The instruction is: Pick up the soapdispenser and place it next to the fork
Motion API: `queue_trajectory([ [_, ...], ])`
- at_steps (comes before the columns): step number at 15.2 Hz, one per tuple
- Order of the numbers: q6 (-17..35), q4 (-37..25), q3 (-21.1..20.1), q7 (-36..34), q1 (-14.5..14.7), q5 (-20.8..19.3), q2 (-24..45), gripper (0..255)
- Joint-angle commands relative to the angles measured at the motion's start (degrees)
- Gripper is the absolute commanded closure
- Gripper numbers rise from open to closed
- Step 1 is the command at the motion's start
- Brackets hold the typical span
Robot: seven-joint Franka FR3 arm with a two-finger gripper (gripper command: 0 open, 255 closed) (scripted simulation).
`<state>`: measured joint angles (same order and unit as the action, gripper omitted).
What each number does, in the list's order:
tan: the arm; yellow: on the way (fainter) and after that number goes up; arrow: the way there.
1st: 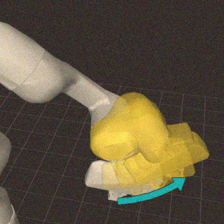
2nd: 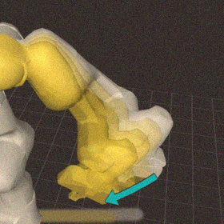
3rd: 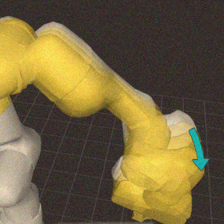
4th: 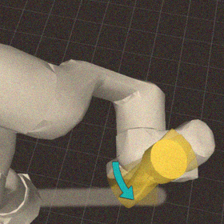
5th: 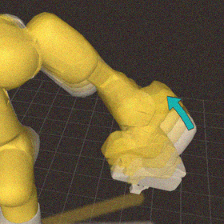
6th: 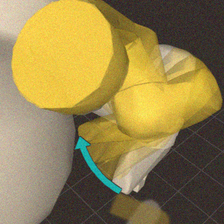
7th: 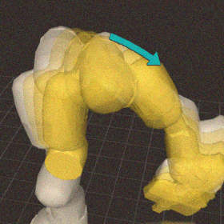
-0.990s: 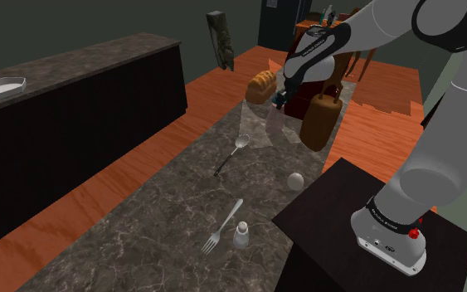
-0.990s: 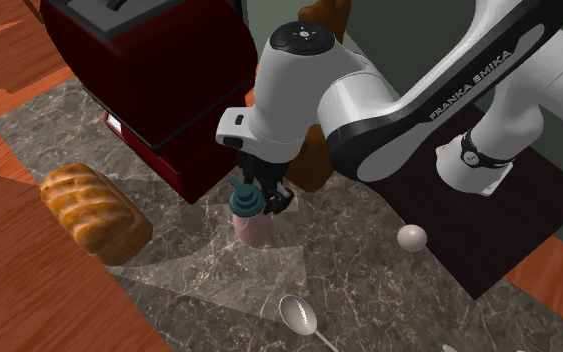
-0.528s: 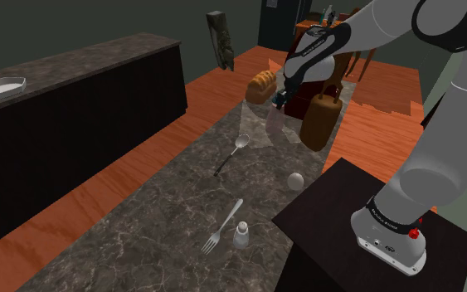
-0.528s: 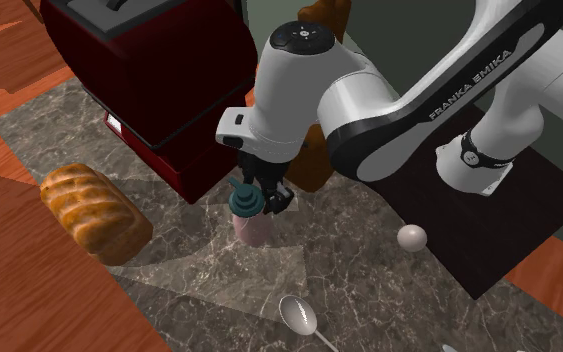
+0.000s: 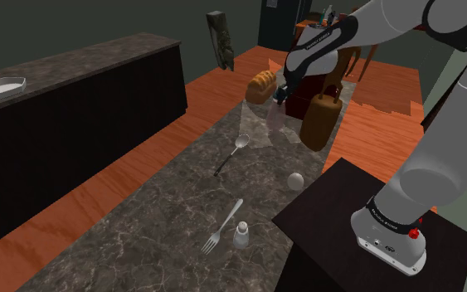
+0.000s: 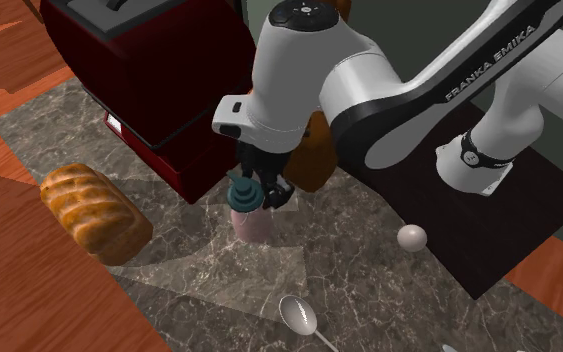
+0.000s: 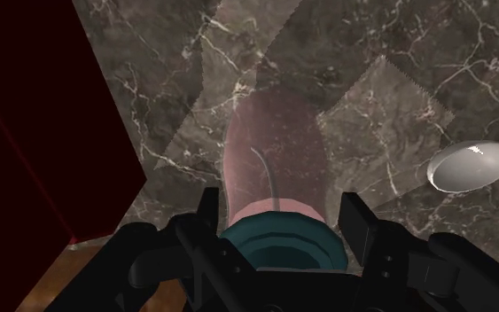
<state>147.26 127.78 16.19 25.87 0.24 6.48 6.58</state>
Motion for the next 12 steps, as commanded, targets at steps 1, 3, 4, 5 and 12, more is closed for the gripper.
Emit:
queue_trajectory([
  [1,-1.5,-0.5,0.2,-0.5,0.1,-0.7,-1.1,255],
  [3,-2.9,-1.0,0.3,-1.0,0.1,-1.3,-2.1,255],
  [4,-3.7,-1.3,0.3,-1.2,0.2,-1.6,-2.5,255],
  [5,-4.4,-1.6,0.3,-1.4,0.2,-1.9,-3.0,255],
  [12,-9.5,-4.0,0.4,-2.7,0.3,-3.6,-5.9,255],
])
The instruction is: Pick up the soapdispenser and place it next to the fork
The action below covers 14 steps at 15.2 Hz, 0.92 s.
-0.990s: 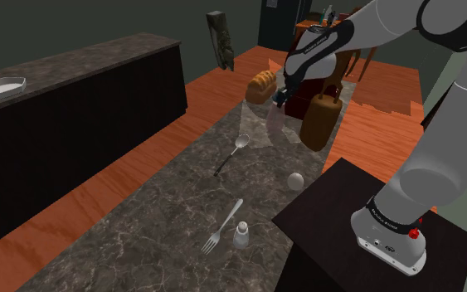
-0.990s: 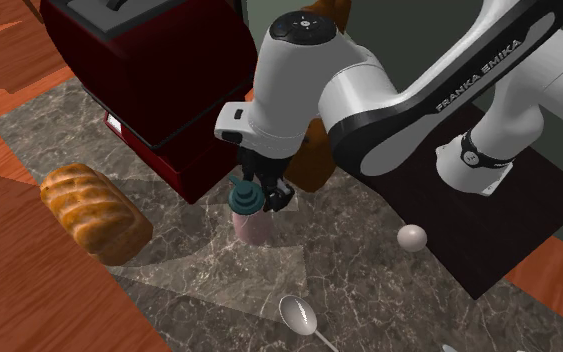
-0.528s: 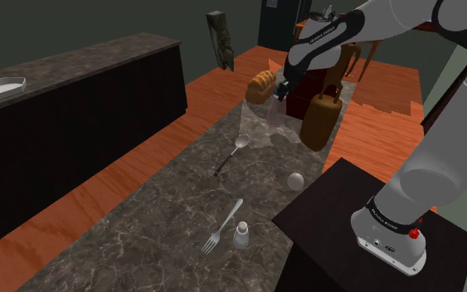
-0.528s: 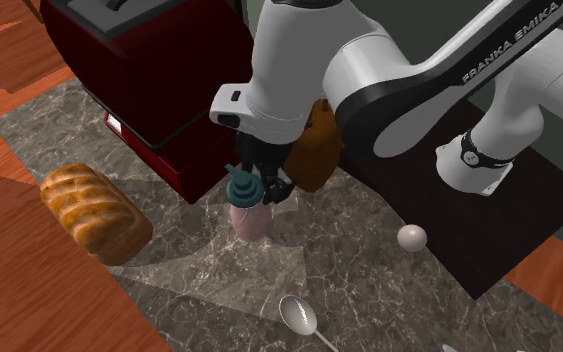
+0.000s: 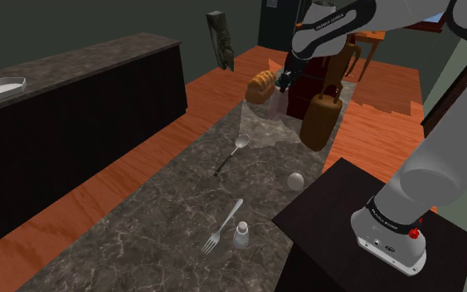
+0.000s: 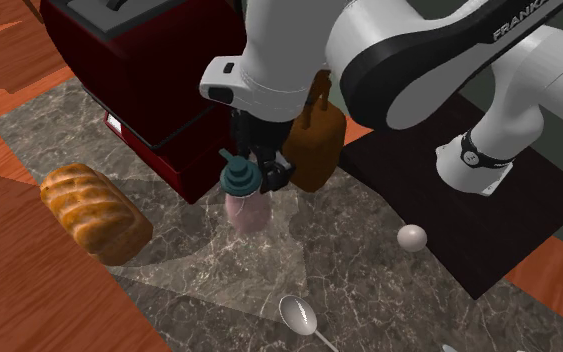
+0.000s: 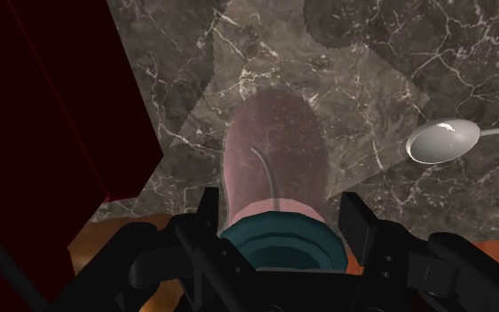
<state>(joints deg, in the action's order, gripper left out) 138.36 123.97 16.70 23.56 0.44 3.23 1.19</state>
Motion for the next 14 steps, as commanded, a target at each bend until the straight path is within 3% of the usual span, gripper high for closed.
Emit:
queue_trajectory([
  [1,-1.4,-0.6,-0.1,-0.5,0.1,-0.5,-0.8,255],
  [14,-11.1,-6.9,-0.2,-1.9,0.2,-2.2,-4.5,255],
])
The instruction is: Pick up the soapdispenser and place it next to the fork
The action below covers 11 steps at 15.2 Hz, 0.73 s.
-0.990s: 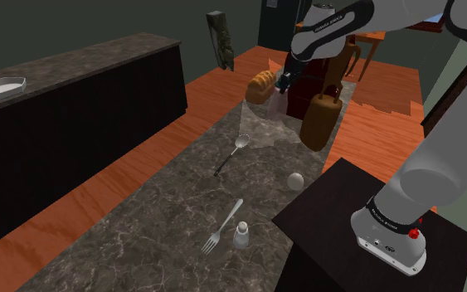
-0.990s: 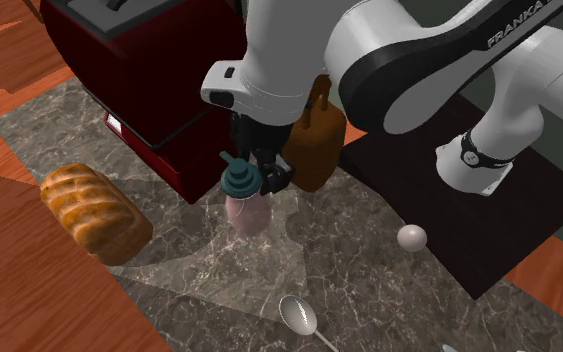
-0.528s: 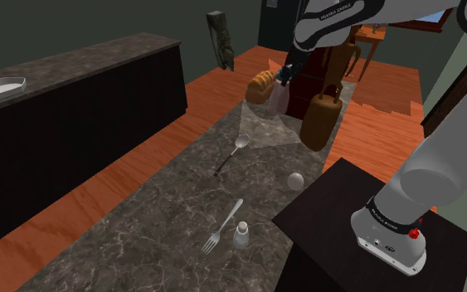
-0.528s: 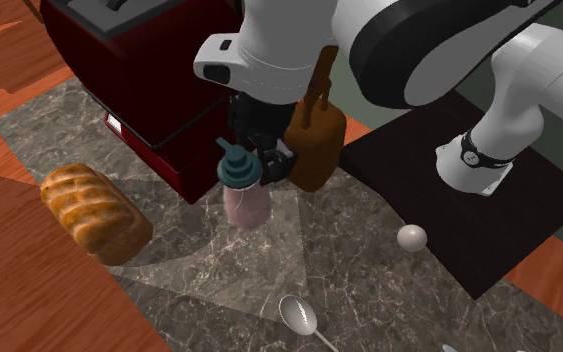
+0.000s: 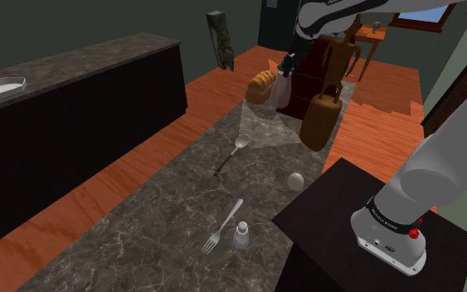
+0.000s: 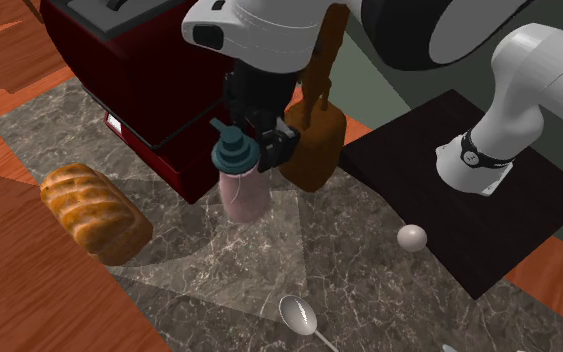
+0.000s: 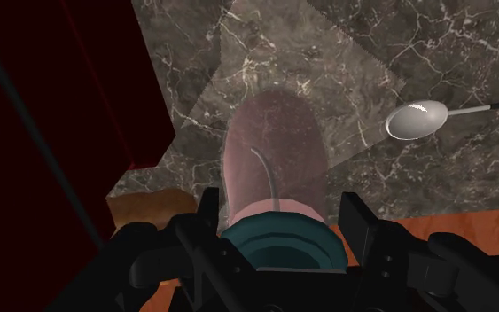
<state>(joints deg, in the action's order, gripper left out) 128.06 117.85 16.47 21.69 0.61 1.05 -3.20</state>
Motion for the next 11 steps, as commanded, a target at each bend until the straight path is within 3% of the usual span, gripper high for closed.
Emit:
queue_trajectory([
  [1,-1.6,-1.4,0.0,-0.1,0.0,-0.1,-0.3,255],
  [11,-9.2,-7.8,-0.2,-0.6,0.1,-0.6,-1.5,255],
])
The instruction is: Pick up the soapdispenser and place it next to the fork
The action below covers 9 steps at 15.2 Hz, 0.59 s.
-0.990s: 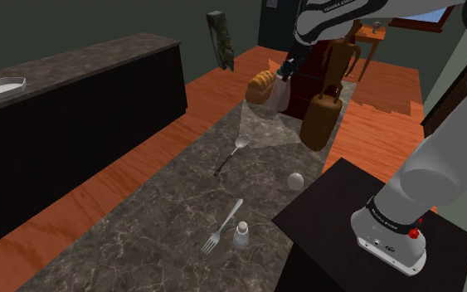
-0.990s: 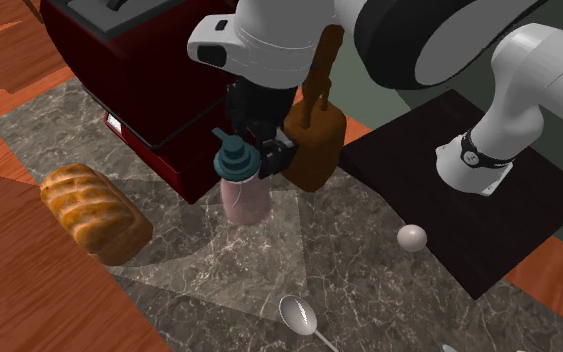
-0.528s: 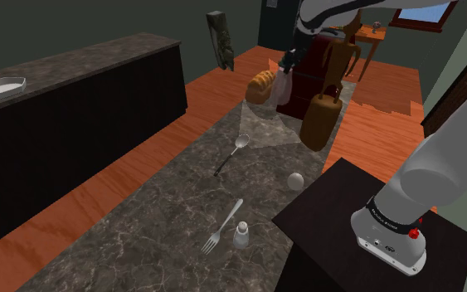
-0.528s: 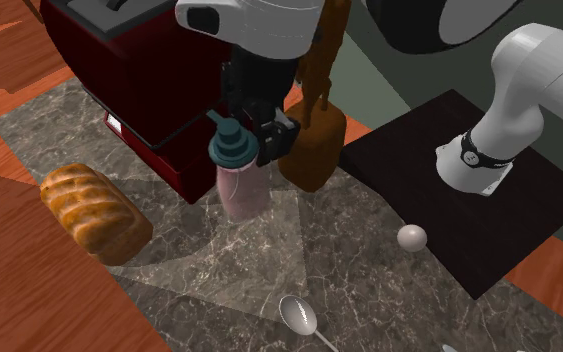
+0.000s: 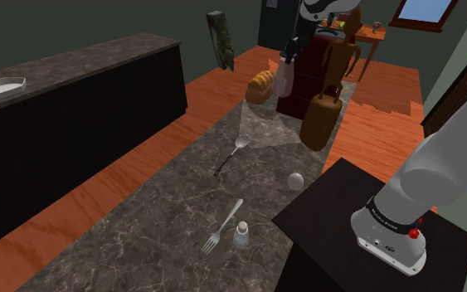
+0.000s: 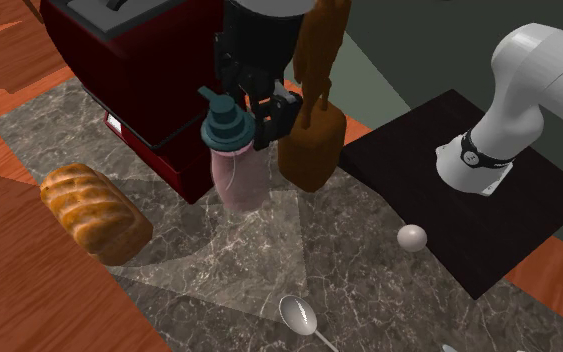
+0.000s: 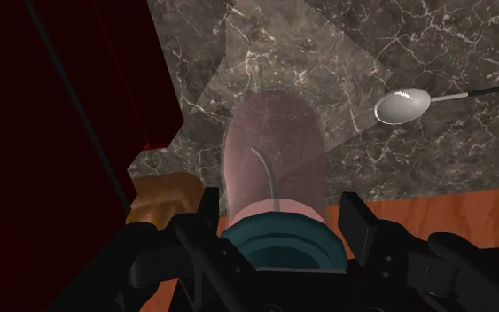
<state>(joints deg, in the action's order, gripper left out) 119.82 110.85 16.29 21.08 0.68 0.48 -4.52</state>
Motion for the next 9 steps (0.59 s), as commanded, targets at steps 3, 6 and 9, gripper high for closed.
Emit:
queue_trajectory([
  [3,-3.2,-3.0,0.0,-0.1,0.0,-0.1,-0.3,255],
  [6,-5.5,-5.3,-0.1,-0.2,0.0,-0.1,-0.3,255],
  [9,-7.9,-7.7,-0.1,-0.2,0.0,-0.1,-0.2,255],
])
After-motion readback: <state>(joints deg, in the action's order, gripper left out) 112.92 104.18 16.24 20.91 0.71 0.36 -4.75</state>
